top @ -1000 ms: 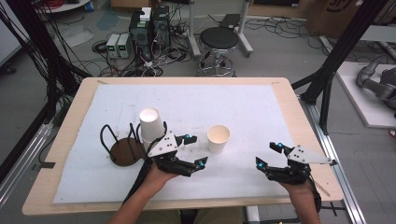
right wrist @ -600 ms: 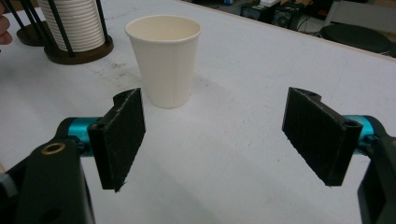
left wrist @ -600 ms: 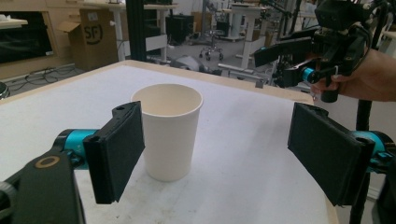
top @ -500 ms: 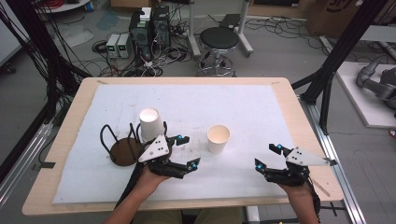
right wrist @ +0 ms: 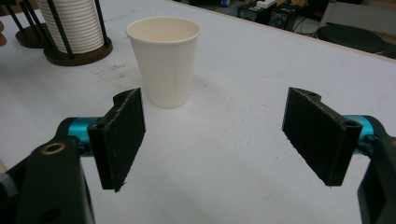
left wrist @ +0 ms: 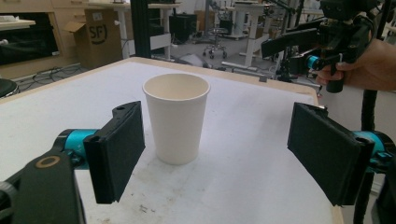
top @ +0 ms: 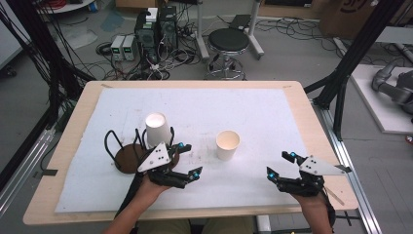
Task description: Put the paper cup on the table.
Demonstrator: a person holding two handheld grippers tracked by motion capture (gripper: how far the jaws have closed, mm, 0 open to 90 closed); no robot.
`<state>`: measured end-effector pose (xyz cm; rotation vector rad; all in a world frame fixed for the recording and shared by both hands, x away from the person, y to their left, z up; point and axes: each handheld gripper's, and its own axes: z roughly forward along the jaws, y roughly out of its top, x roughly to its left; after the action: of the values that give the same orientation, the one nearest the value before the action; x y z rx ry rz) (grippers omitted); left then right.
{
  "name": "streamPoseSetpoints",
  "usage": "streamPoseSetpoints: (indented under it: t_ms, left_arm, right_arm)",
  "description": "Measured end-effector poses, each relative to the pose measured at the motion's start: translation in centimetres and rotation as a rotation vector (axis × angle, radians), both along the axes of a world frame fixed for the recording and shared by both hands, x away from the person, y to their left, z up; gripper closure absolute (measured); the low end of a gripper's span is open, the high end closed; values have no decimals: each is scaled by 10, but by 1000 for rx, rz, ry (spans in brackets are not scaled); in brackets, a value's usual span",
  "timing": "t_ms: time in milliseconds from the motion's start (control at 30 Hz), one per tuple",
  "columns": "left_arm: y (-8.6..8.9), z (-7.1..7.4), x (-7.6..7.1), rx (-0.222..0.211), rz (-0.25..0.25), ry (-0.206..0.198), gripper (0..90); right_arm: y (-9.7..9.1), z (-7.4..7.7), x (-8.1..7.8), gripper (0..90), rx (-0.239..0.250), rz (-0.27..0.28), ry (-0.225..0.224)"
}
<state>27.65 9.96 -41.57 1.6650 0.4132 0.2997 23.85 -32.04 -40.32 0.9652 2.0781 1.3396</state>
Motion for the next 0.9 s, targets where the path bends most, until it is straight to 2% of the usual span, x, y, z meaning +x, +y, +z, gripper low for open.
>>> streamPoseSetpoints:
  t_ms: [900]
  left_arm:
    - [-2,0,0,-10,-7,-4,196]
  right_arm:
    - [2,-1,-1,218,-6,5,4]
